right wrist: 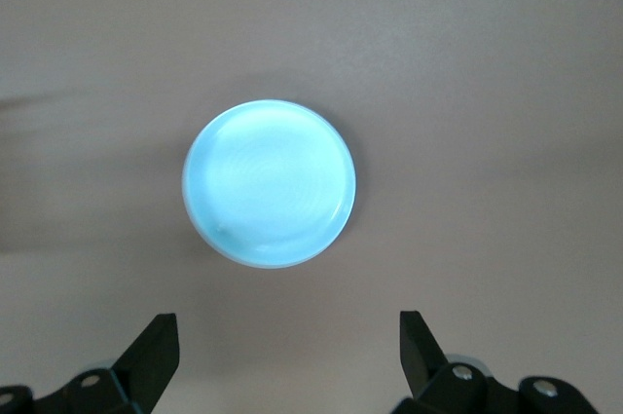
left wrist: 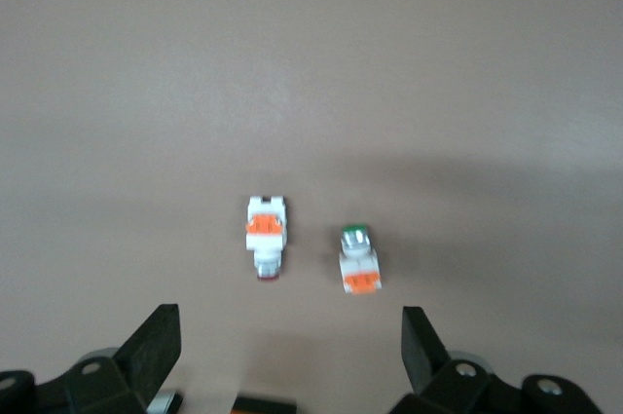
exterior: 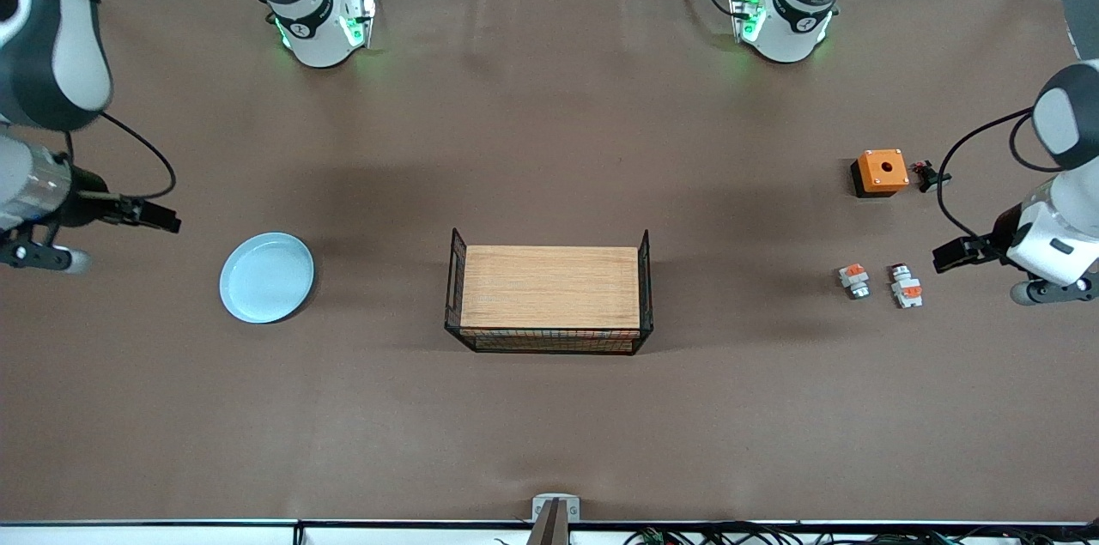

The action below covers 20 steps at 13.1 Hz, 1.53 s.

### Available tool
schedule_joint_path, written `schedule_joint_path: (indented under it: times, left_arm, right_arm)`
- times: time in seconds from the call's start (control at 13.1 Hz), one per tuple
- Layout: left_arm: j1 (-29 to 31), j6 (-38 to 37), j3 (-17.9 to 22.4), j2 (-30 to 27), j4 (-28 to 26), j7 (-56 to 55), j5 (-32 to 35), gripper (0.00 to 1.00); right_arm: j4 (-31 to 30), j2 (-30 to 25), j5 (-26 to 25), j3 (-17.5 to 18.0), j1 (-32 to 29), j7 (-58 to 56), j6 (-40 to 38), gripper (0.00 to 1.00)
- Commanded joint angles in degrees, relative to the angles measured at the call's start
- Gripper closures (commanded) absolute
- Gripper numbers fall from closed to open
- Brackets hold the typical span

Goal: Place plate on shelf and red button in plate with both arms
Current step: 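Reach the right gripper to the plate while the left gripper reaches the button, then grasp the plate rim with the right gripper while the left gripper grasps the button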

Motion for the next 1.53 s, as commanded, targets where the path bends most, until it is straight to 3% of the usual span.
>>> schedule_joint_path:
  times: [0.0,0.23,0.54,0.92,0.99,1.15,1.3,1.38,1.45]
  left_arm:
    - [2.8,9.2,-0.4,3.5,-3.9,0.3,0.9,0.0]
    - [5.5,17.0,-0.4,11.3,-3.8,0.8,0.6,0.01]
    - [6.8,20.9,-0.4,16.7,-3.4,0.6,0.5,0.1]
    - [6.7,20.9,-0.4,18.9,-3.7,0.6,0.4,0.21]
    - [6.8,20.9,-0.4,18.9,-3.8,0.7,0.4,0.27]
    - [6.7,20.3,-0.4,19.1,-3.9,0.7,0.4,0.48]
    - [6.8,20.1,-0.4,18.8,-4.0,0.4,0.3,0.89]
    - [6.8,20.1,-0.4,18.7,-4.0,0.2,0.3,0.99]
    - [6.8,20.1,-0.4,18.6,-4.0,0.2,0.3,1.0]
  right_arm:
    - [-3.0,6.5,-0.7,0.6,-3.6,-5.0,10.0,0.0]
    - [-3.0,14.6,-0.8,0.5,-4.4,-6.3,20.2,0.0]
    - [-3.0,20.0,-0.8,0.5,-4.0,-6.3,24.3,0.04]
    - [-3.1,23.0,-0.7,0.6,-4.4,-7.8,24.5,0.38]
    - [-2.9,23.7,-0.6,0.6,-4.5,-9.9,24.8,0.42]
    - [-2.8,24.5,-0.3,0.6,-4.8,-10.8,24.9,0.48]
    - [-2.8,24.5,-0.2,0.7,-4.8,-10.8,24.5,0.67]
    - [-2.7,24.5,-0.1,0.7,-4.8,-10.8,24.5,0.79]
    - [-2.7,24.5,0.0,0.8,-4.9,-10.9,24.5,0.9]
